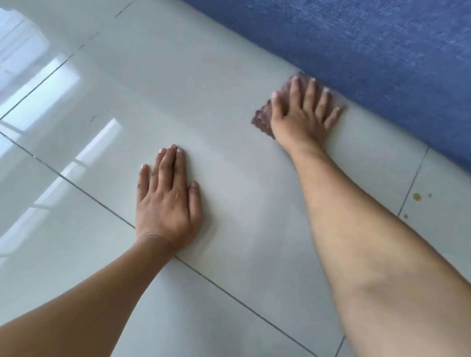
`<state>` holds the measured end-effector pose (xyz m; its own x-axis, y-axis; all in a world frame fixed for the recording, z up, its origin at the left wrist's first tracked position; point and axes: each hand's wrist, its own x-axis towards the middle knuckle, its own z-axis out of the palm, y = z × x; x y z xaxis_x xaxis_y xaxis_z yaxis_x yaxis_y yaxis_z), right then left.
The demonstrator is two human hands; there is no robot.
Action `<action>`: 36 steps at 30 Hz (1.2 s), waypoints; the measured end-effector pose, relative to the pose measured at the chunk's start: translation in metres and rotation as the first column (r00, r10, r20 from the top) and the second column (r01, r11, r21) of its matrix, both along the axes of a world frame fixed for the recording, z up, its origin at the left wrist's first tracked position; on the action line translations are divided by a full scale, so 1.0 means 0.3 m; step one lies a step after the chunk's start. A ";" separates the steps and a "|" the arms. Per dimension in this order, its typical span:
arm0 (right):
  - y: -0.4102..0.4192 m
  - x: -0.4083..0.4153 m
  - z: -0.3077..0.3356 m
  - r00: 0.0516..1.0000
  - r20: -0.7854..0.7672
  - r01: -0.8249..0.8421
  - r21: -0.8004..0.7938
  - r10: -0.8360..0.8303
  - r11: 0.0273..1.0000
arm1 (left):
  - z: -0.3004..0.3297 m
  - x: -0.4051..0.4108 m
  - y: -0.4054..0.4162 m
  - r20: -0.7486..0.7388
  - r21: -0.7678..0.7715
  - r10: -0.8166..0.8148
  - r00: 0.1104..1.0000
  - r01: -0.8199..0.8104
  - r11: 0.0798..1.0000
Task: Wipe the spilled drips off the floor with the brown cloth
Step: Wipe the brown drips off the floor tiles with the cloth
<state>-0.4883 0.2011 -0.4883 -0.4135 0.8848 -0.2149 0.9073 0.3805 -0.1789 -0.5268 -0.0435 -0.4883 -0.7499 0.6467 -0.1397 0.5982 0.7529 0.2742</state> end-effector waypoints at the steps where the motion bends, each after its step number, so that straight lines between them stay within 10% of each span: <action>1: -0.040 -0.067 -0.001 0.996 0.000 -0.088 -0.001 0.088 0.996 | -0.002 -0.003 0.002 0.000 0.004 -0.001 1.000 0.001 1.000; 9: -0.475 0.061 0.001 0.910 -0.124 -0.401 -0.026 0.395 0.916 | -0.008 -0.021 -0.005 0.020 0.068 0.000 1.000 -0.002 0.998; 22: -0.837 1.059 -0.004 0.980 0.045 0.189 0.094 -0.194 0.977 | 0.042 0.090 0.033 -0.020 -0.127 -0.236 0.972 0.231 0.965; 27: -0.724 1.303 -0.007 0.786 0.053 0.612 0.085 -0.617 0.787 | 0.034 0.352 0.167 0.062 -0.049 -0.440 0.896 0.443 0.895; 36: -0.180 1.390 0.006 0.489 0.006 0.872 0.022 -0.872 0.489 | -0.012 0.446 0.216 -0.026 -0.028 -0.362 0.932 0.361 0.932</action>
